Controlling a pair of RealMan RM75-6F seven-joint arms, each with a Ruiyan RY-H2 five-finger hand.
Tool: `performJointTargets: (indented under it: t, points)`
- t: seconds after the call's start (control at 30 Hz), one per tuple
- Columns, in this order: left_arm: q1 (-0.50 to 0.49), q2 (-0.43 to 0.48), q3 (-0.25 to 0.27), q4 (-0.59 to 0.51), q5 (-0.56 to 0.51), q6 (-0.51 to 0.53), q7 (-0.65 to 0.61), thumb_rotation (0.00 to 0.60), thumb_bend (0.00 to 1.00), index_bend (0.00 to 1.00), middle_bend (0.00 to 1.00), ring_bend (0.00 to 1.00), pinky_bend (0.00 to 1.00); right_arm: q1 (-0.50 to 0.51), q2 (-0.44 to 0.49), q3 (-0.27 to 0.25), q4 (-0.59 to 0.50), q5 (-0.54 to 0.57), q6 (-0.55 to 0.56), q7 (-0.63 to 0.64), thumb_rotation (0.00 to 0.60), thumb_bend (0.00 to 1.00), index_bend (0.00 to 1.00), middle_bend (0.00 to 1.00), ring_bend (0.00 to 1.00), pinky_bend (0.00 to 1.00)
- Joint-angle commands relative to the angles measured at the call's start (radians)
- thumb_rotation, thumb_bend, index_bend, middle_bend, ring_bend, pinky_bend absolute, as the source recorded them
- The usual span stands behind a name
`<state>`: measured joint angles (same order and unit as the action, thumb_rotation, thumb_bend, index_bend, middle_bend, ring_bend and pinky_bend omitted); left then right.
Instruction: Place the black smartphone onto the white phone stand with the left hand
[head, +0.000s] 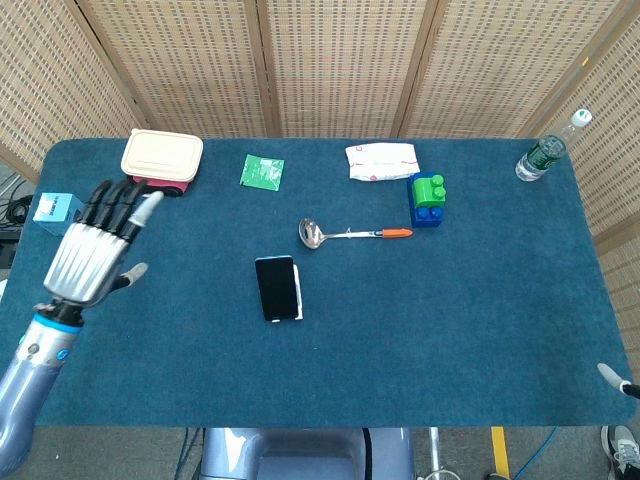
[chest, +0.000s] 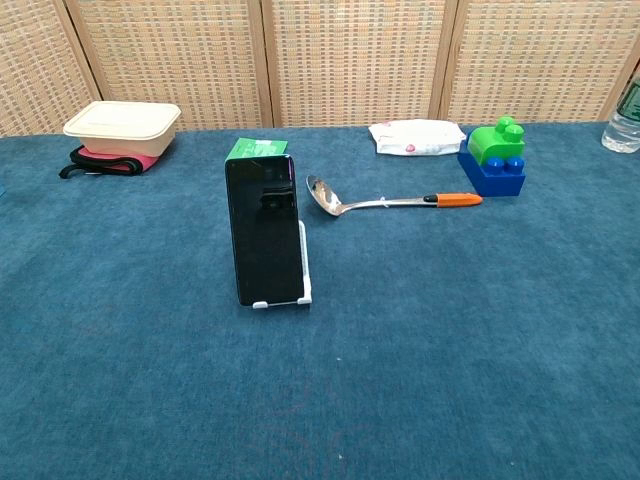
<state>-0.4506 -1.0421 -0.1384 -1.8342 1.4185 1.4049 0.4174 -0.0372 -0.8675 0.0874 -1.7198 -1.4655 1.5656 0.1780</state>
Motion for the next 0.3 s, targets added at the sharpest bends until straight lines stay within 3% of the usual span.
performJointTargets:
  t: [0.03, 0.17, 0.3]
  points:
    - [0.162, -0.007, 0.097, -0.035, -0.065, 0.121, -0.138, 0.6, 0.0, 0.0, 0.0, 0.0, 0.01, -0.001, -0.004, 0.0, -0.005, -0.001, 0.005, -0.012, 0.6, 0.0, 0.0, 0.0, 0.0, 0.0]
    - [0.246, 0.023, 0.164, -0.06, -0.07, 0.135, -0.201, 0.6, 0.0, 0.0, 0.0, 0.0, 0.0, -0.003, -0.008, -0.004, -0.009, -0.009, 0.012, -0.028, 0.6, 0.0, 0.0, 0.0, 0.0, 0.0]
    - [0.284, 0.033, 0.181, -0.059, -0.048, 0.163, -0.224, 0.6, 0.0, 0.0, 0.0, 0.0, 0.0, -0.006, -0.009, -0.006, -0.011, -0.017, 0.018, -0.035, 0.6, 0.0, 0.0, 0.0, 0.0, 0.0]
